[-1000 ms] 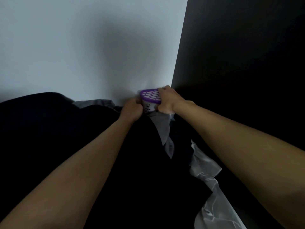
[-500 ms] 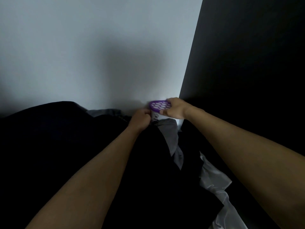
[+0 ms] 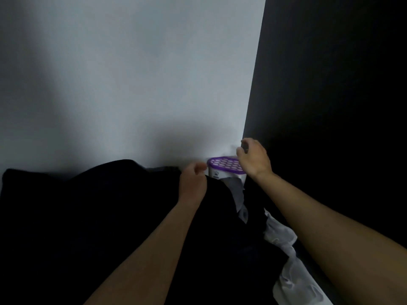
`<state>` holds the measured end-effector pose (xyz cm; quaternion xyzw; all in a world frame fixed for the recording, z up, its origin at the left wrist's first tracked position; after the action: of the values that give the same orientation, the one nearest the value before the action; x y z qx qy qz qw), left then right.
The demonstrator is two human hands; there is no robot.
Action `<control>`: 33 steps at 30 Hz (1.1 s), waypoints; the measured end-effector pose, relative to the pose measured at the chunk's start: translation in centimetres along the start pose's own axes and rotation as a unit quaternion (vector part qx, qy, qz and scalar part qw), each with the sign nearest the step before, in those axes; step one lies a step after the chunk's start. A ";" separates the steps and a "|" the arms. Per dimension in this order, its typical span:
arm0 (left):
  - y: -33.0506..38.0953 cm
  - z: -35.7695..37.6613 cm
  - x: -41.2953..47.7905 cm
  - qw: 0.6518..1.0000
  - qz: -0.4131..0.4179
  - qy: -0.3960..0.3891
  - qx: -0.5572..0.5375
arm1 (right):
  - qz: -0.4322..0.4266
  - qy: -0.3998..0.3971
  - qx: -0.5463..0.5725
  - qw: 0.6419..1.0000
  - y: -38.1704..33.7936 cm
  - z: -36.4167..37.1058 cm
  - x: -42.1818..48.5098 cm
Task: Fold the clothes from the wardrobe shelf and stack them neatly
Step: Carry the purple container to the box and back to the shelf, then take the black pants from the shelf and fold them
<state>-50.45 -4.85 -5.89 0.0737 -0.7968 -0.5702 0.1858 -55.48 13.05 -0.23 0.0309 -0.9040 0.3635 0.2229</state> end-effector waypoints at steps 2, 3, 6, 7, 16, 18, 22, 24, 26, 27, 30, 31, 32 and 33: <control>0.9 -0.6 -1.8 0.999 0.004 0.010 -0.032 | -0.002 0.029 0.062 0.998 -0.7 -1.8 -1.6; 1.3 -1.0 -2.6 0.999 0.005 0.016 -0.046 | -0.004 0.044 0.092 0.995 -1.1 -2.7 -2.4; 1.9 -2.4 -5.2 0.996 -0.005 0.036 -0.081 | -0.003 0.062 0.156 0.986 -2.0 -3.9 -5.8; 2.0 -2.9 -6.4 0.995 -0.013 0.040 -0.095 | -0.005 0.049 0.153 0.987 -2.2 -3.8 -7.4; 1.1 -12.5 -19.5 0.994 0.058 -0.038 0.087 | -0.230 -0.235 -0.016 0.944 -4.4 0.6 -23.5; 1.1 -15.4 -22.2 0.973 0.057 -0.051 0.219 | -0.254 -0.266 -0.023 0.930 -5.4 1.2 -25.5; 1.7 -19.3 -27.3 0.818 0.100 -0.084 0.561 | -0.263 -0.308 0.015 0.914 -6.8 2.6 -29.4; 1.8 -21.1 -29.3 0.716 0.116 -0.077 0.684 | -0.262 -0.340 0.026 0.903 -7.4 4.0 -31.6; 1.8 -23.2 -31.1 0.645 0.082 -0.078 0.756 | -0.261 -0.370 -0.016 0.892 -7.8 5.4 -34.0; 1.9 -24.2 -31.9 0.608 0.070 -0.091 0.785 | -0.259 -0.378 -0.055 0.887 -7.9 6.0 -35.2; 1.1 -25.4 -33.6 0.531 0.078 -0.117 0.835 | -0.239 -0.385 -0.134 0.881 -7.8 7.0 -37.6; 0.8 -25.5 -33.8 0.541 0.085 -0.113 0.829 | -0.229 -0.386 -0.143 0.882 -7.9 7.1 -37.8; 0.6 -25.7 -33.8 0.546 0.088 -0.107 0.827 | -0.221 -0.385 -0.147 0.884 -8.0 7.0 -37.8; 0.5 -25.6 -33.8 0.539 0.099 -0.105 0.830 | -0.213 -0.384 -0.148 0.886 -8.0 6.8 -37.7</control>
<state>-9.53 -16.15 -5.43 0.0554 -0.9294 0.3647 0.0121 -22.39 -1.40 -15.41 0.3267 -0.9338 0.1293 -0.0676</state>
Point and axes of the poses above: each hand's wrist, its own x-axis towards the middle knuckle, its own z-axis out of the palm, y = z × x, the point moved 4 cm from there along x, towards the middle knuckle, and after that the axes turned 4 degrees about x, right-handed, at the moved point
